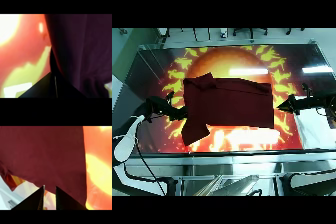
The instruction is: Fold the shirts.
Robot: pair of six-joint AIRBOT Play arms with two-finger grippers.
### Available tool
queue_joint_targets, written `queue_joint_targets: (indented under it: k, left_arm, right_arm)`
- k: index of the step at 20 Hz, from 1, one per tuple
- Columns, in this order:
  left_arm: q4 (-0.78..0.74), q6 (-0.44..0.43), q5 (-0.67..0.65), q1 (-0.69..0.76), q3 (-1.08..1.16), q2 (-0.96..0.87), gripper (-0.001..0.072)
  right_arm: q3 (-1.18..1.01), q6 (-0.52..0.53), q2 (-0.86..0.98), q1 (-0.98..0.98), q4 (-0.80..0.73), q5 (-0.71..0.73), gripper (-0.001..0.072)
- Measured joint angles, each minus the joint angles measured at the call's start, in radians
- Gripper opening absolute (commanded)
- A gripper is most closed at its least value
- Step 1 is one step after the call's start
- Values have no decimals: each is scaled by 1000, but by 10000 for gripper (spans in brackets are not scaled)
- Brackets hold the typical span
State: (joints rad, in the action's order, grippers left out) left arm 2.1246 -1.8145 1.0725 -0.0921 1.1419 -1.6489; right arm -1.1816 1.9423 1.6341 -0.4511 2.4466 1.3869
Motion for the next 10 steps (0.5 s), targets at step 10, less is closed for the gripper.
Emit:
queue_joint_targets:
  k: [10]
  left_arm:
    - [-188, 60, 163, -167, 66, 171, 15]
  right_arm:
    - [76, 18, -14, 4, -4, -7, 182]
